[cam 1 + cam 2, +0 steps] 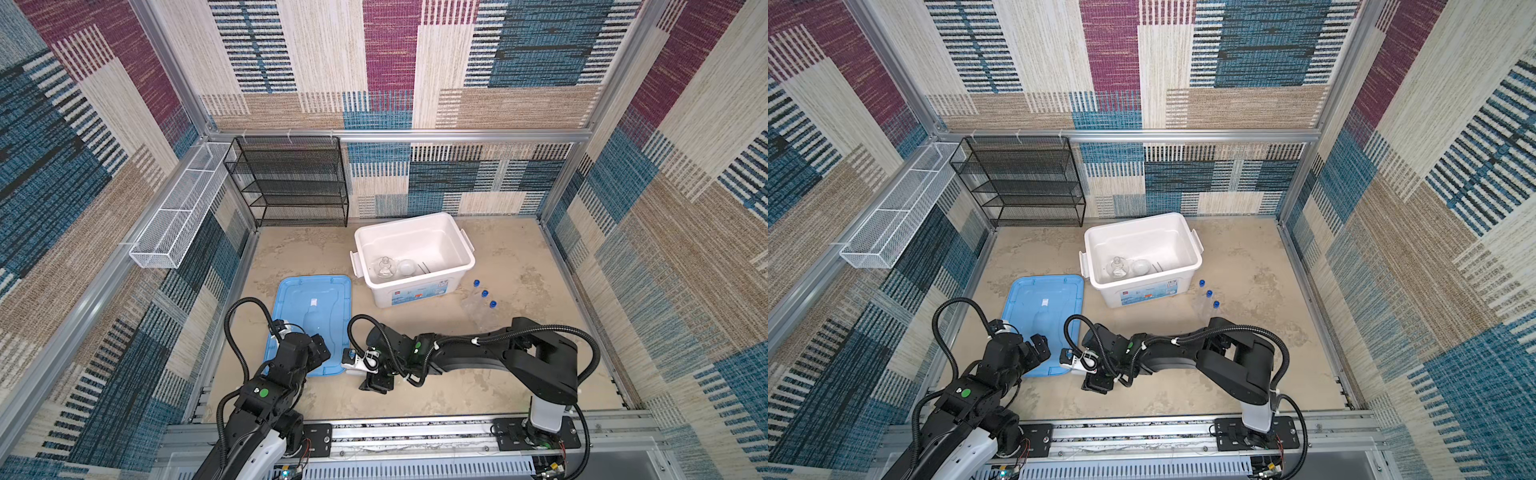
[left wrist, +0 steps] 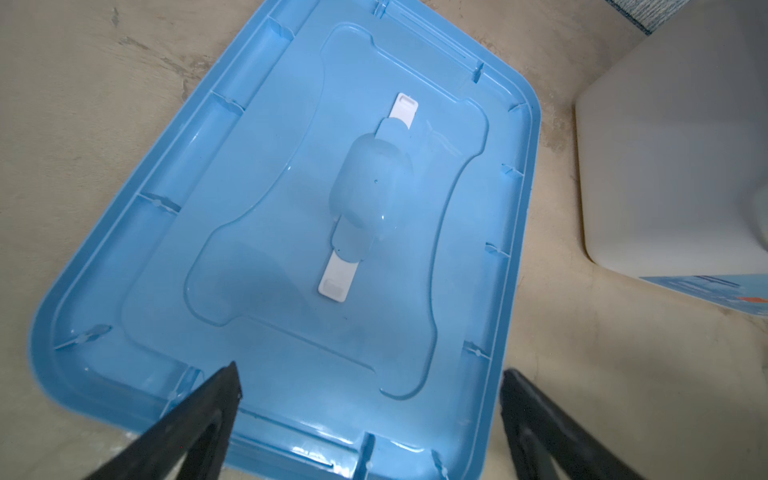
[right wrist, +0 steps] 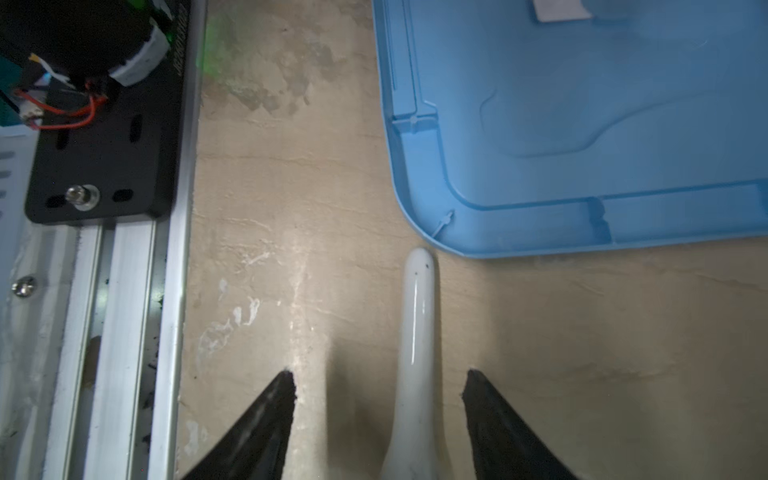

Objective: Organize the chemistry lab equipment
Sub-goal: 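Close the right gripper on the pestle and lift it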

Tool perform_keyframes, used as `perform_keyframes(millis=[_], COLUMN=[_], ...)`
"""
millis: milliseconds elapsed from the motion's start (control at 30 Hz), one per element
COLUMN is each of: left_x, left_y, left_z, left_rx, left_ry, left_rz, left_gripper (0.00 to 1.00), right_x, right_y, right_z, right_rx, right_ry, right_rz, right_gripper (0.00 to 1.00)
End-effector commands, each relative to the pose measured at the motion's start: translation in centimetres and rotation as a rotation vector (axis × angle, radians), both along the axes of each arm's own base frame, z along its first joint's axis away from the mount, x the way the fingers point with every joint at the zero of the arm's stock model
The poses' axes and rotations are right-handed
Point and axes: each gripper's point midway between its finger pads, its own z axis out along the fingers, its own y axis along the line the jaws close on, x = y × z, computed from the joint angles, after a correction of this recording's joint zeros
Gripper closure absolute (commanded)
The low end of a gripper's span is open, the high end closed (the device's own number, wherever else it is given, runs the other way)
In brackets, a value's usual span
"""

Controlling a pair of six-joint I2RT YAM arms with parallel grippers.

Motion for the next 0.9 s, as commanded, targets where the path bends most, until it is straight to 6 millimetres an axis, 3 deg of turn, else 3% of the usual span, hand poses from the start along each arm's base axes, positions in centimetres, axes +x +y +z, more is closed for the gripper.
perform_keyframes(millis=[0, 167, 400, 733, 867], left_x=[0.9, 1.2, 1.6, 1.3, 1.3], left_y=[-1.2, -1.6, -2.3, -2.3, -2.3], left_z=[0.8, 0.6, 0.5, 0.1, 0.4], left_rx=[-0.01, 0.04, 0.0, 0.006, 0.006], left_ry=[-0.018, 0.058, 0.043, 0.057, 0.047], left_rz=[-0.067, -0.112, -0.123, -0.13, -0.134], left_gripper=[0.01, 0.01, 0.01, 0.01, 0.01], right_x=[0.9, 1.0, 2.5, 2.8, 3.3], right_y=[0.0, -0.1, -2.4, -3.8, -5.2], right_z=[-0.6, -1.7, -3.6, -4.5, -4.9], right_rx=[-0.027, -0.071, -0.19, -0.224, -0.253], right_ry=[-0.05, -0.055, -0.145, -0.148, -0.146], right_rz=[-0.01, 0.0, -0.04, -0.065, -0.084], right_gripper=[0.35, 0.45, 0.77, 0.86, 0.86])
